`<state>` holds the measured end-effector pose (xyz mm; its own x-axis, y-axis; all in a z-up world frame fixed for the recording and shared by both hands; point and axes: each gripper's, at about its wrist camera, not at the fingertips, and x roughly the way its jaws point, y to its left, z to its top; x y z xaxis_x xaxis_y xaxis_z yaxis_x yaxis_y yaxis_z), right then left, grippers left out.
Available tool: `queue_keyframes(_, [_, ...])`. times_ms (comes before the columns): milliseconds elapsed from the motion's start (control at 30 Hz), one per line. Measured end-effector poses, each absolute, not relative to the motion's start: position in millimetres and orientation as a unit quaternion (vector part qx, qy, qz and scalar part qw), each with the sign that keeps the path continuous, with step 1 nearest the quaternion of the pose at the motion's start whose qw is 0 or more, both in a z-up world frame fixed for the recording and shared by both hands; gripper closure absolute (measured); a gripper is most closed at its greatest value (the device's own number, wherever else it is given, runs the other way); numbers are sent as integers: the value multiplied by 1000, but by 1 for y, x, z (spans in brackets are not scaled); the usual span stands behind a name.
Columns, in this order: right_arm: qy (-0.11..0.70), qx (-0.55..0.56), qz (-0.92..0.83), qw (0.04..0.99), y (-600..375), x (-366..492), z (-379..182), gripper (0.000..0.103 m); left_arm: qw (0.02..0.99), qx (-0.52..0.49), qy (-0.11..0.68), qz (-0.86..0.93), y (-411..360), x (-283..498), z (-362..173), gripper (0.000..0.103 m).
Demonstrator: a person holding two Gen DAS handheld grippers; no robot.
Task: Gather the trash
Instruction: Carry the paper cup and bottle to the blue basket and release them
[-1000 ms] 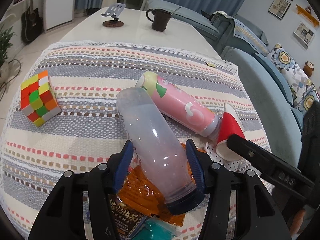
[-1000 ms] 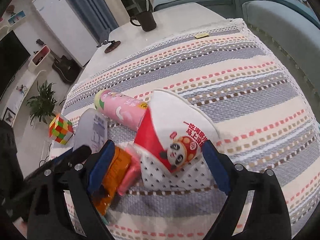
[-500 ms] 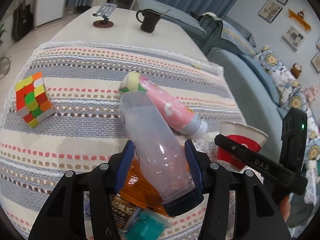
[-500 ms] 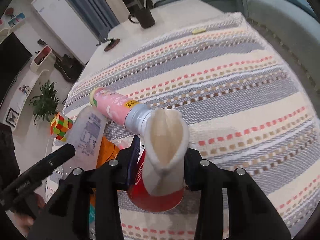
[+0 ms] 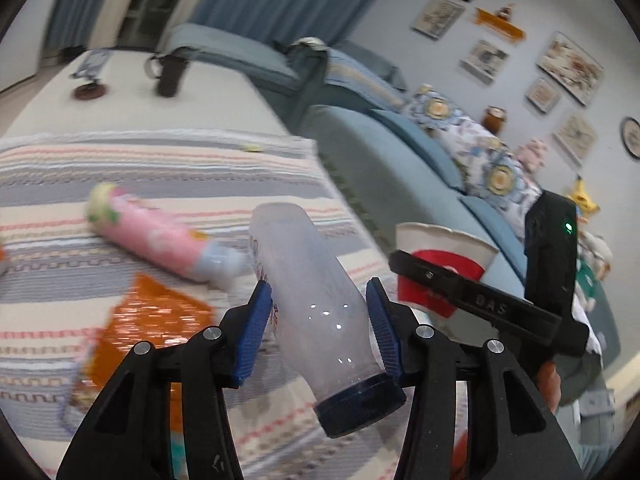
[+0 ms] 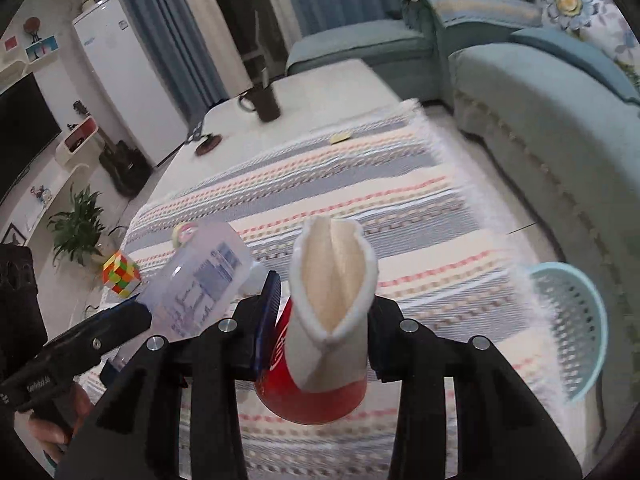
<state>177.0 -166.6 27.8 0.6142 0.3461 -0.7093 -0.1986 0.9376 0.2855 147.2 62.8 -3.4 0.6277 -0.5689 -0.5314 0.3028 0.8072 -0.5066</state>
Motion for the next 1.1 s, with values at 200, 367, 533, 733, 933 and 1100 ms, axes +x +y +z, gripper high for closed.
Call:
queue_keyframes(200, [412, 80, 118, 900, -214, 160, 29, 68, 875, -116, 394, -257, 4, 141, -17, 56])
queue_keyframes(367, [440, 82, 105, 888, -239, 147, 5, 68, 855, -63, 464, -223, -35, 138, -60, 58])
queue_keyframes(533, [456, 79, 105, 880, -257, 134, -15, 68, 861, -67, 470, -182, -41, 130, -70, 57])
queue_keyframes(733, [454, 103, 104, 879, -281, 127, -21, 68, 844, -49, 516, -138, -61, 151, -85, 54])
queue_keyframes(933, [430, 117, 100, 890, -313, 123, 1, 68, 861, -60, 482, -152, -81, 156, -64, 57])
queue_keyframes(1100, [400, 111, 82, 906, -344, 126, 31, 68, 878, -70, 431, -198, -122, 161, -15, 57])
